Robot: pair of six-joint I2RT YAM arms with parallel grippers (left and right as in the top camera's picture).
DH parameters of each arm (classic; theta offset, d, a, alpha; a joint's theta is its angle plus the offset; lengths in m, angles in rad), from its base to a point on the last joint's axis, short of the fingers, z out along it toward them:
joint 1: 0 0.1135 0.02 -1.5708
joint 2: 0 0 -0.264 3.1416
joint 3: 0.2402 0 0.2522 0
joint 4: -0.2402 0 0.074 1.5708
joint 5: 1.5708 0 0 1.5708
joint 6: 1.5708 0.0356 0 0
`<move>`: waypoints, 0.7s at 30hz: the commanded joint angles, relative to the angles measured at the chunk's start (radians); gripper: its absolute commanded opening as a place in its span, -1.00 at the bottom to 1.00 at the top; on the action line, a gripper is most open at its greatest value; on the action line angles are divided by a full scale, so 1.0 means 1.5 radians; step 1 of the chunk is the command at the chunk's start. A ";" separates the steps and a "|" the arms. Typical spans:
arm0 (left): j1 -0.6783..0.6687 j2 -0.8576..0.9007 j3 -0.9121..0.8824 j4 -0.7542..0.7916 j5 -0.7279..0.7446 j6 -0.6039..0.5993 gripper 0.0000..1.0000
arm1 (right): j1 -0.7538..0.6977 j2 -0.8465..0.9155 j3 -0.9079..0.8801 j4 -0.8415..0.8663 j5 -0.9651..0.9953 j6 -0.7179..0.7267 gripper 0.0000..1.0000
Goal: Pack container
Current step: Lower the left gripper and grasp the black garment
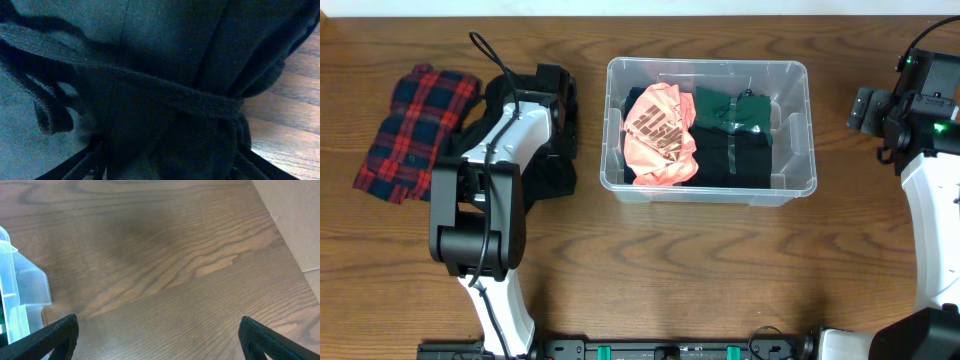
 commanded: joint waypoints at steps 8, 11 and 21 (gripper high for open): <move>0.017 0.036 -0.023 -0.012 0.138 -0.007 0.96 | -0.005 -0.003 0.002 0.000 0.002 -0.001 0.99; 0.017 0.036 -0.023 -0.009 0.128 -0.007 0.94 | -0.005 -0.003 0.002 -0.001 0.002 -0.001 0.98; 0.017 0.037 -0.037 -0.004 0.068 -0.007 0.40 | -0.005 -0.003 0.002 -0.001 0.002 -0.001 0.99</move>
